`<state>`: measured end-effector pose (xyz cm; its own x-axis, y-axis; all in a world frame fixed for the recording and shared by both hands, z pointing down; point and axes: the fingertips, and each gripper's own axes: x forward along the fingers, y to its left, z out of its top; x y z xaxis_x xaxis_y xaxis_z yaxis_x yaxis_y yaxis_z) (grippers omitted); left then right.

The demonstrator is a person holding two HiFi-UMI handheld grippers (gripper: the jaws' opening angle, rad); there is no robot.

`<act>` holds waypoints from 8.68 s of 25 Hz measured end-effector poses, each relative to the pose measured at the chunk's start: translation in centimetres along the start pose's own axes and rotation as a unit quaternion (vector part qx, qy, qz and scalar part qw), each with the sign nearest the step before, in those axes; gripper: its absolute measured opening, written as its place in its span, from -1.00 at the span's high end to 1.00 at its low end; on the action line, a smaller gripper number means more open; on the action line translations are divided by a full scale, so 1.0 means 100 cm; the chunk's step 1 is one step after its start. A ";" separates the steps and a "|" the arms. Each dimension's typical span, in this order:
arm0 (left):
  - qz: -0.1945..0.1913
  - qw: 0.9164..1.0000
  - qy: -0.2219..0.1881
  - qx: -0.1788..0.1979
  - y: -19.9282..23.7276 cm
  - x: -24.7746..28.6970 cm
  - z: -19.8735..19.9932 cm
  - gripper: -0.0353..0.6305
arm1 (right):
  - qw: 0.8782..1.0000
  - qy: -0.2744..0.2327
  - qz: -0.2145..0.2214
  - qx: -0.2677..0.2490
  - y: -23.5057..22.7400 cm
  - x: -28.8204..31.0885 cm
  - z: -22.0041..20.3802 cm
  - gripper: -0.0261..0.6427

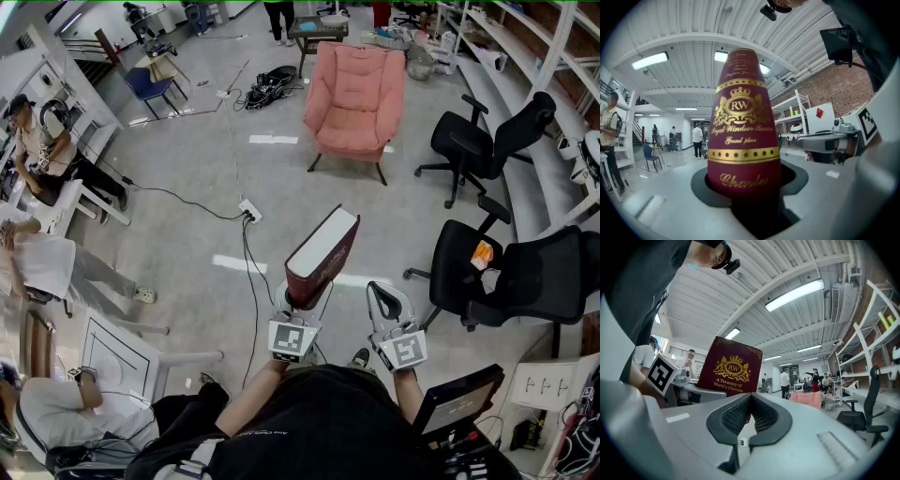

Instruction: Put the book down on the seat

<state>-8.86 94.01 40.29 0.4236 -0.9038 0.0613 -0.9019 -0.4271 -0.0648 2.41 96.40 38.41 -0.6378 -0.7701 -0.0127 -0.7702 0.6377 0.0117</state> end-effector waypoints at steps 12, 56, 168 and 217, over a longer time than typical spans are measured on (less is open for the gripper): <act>-0.009 0.999 0.027 0.017 -0.023 0.024 -0.010 0.18 | 0.999 -0.002 0.000 0.037 -0.036 -0.008 -0.019 0.86; -0.017 0.998 0.066 0.005 0.057 0.236 -0.028 0.18 | 0.989 0.035 0.006 0.146 -0.185 0.172 -0.072 0.85; -0.060 0.990 0.128 -0.012 0.502 1.107 -0.042 0.19 | 0.995 0.071 -0.017 0.071 -0.785 0.935 -0.069 0.84; -0.349 0.900 0.104 -0.239 0.468 1.088 -0.039 0.19 | 0.986 0.080 0.094 0.110 -0.772 0.918 -0.082 -0.03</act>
<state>-5.28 -24.19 47.83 0.9209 -0.3741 0.1093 -0.3768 -0.7828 0.4952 3.29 -23.69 44.54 -0.7744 -0.6200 0.1262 -0.6313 0.7439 -0.2192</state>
